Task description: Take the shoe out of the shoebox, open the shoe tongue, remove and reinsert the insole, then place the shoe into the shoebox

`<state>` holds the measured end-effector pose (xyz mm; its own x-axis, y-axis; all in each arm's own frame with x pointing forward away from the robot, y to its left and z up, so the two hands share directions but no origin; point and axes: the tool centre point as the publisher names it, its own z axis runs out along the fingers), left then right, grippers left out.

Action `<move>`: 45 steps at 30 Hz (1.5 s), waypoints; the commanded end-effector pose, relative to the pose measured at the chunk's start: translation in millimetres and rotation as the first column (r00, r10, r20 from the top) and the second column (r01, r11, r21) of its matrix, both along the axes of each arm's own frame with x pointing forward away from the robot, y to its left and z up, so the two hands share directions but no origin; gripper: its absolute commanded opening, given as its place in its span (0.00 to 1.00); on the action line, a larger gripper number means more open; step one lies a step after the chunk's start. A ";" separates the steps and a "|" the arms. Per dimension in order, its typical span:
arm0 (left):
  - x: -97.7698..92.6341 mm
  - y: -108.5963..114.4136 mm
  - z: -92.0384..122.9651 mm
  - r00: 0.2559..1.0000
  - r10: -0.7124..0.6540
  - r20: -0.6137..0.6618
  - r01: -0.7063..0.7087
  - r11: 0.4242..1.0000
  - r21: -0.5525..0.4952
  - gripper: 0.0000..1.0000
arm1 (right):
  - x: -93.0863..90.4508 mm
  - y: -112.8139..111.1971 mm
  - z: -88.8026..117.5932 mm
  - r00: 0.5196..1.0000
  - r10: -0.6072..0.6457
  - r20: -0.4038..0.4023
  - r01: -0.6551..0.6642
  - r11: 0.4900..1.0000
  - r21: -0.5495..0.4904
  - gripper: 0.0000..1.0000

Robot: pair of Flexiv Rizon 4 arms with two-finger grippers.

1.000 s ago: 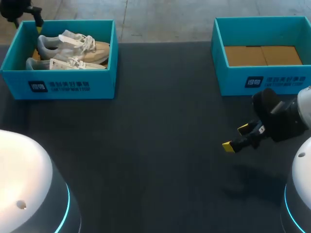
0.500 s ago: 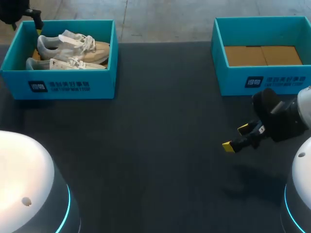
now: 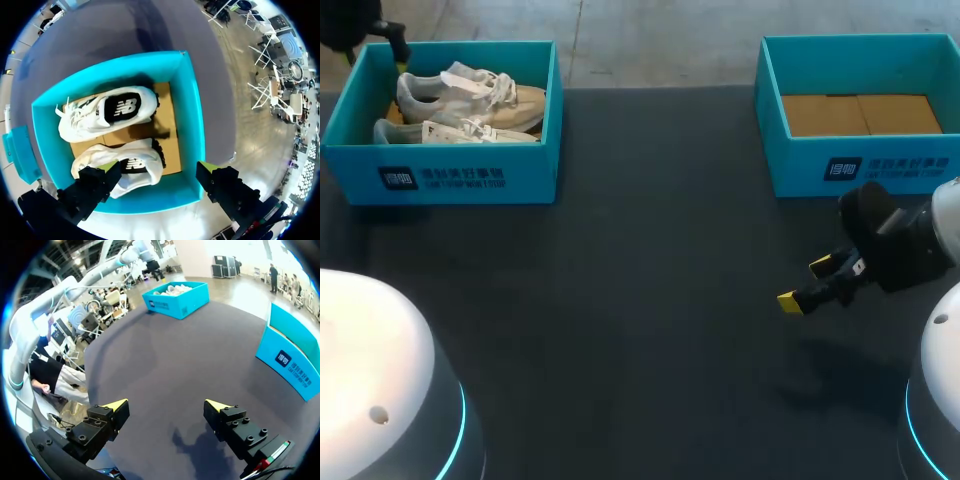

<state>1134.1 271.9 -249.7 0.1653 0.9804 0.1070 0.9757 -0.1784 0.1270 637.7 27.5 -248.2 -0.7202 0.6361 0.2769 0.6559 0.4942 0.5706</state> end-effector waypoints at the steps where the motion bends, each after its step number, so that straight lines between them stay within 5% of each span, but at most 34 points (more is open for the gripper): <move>1: -20.9 0.2 -0.5 1.000 -0.015 0.014 0.015 1.000 -0.016 1.00 | -1.4 -0.5 -0.1 1.000 0.000 0.002 0.000 1.000 0.001 1.00; 22: -82.9 -0.4 -35.5 0.998 -0.034 -0.060 0.030 0.997 -0.065 1.00 | -1.4 -0.5 -0.1 1.000 0.000 0.002 0.000 1.000 0.001 1.00; 45: -86.5 1.0 -69.9 0.997 0.012 -0.075 -0.019 0.995 -0.093 0.82 | -1.4 -0.5 -0.1 1.000 0.000 0.002 0.000 1.000 0.001 1.00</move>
<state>1043.7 273.0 -314.1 0.1527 0.9883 0.0039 0.9858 -0.1526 0.0701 637.7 27.5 -248.2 -0.7202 0.6360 0.2769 0.6559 0.4943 0.5706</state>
